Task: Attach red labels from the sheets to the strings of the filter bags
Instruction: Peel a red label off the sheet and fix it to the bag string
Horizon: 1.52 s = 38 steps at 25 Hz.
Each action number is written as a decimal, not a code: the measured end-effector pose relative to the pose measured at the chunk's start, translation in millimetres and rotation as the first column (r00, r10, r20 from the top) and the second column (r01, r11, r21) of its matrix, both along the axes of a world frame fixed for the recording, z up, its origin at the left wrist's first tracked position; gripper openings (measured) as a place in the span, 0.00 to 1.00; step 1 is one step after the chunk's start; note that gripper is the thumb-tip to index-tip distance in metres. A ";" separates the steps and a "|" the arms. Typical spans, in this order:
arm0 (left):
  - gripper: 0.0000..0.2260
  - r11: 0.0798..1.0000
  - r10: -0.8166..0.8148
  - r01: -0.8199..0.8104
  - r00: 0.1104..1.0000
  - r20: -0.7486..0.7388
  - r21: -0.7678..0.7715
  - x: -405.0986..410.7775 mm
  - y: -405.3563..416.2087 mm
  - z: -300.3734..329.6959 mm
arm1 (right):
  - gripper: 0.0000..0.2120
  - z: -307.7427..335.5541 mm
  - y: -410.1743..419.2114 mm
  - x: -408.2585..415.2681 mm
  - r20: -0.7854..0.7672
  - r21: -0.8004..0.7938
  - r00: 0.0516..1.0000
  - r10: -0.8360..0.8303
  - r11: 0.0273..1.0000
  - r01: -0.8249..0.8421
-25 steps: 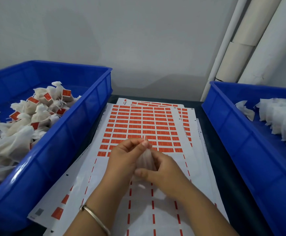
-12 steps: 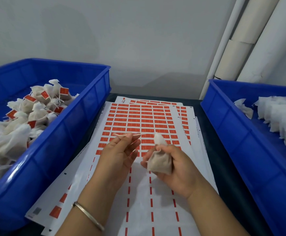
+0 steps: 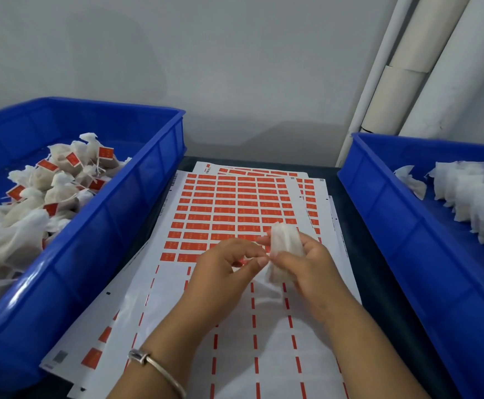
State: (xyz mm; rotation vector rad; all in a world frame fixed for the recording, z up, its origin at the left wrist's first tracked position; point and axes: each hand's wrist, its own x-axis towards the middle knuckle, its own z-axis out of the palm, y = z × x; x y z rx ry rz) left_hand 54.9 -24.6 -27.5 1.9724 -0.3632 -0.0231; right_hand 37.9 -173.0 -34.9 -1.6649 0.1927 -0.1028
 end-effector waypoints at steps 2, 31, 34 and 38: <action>0.06 0.999 0.023 -0.027 0.997 0.076 0.044 0.0 0.3 -1.5 | 0.06 -1.4 4.5 -0.8 0.008 -0.244 0.997 0.072 0.968 -0.067; 0.09 0.882 0.182 -0.356 0.863 -0.471 -0.310 10.6 -2.1 -8.8 | 0.11 -16.5 34.4 -7.2 0.408 -0.642 0.899 0.158 0.750 0.159; 0.08 0.788 0.125 -0.440 0.799 -0.588 -0.430 12.1 -0.9 -3.6 | 0.02 -13.2 31.4 -4.9 0.178 -0.563 0.976 0.129 0.826 -0.006; 0.04 0.583 -0.079 -0.545 0.700 -0.710 -0.602 14.0 4.4 0.1 | 0.10 -6.1 22.2 -0.9 -0.114 -0.278 0.976 0.186 0.937 -0.211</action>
